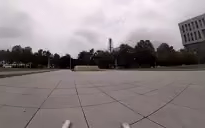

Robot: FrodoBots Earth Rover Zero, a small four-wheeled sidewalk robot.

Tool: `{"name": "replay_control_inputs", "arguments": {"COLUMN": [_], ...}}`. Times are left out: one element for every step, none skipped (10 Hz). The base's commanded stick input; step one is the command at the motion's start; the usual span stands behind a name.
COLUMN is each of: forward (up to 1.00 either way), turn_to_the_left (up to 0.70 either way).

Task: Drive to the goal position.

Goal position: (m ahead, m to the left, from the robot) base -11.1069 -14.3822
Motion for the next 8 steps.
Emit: {"name": "replay_control_inputs", "arguments": {"forward": [0.00, 0.00, 0.00, 0.00, 0.00, 0.00, 0.00, 0.00], "turn_to_the_left": [-0.57, -0.57, -0.57, -0.57, -0.57, -0.57, -0.57, -0.57]}}
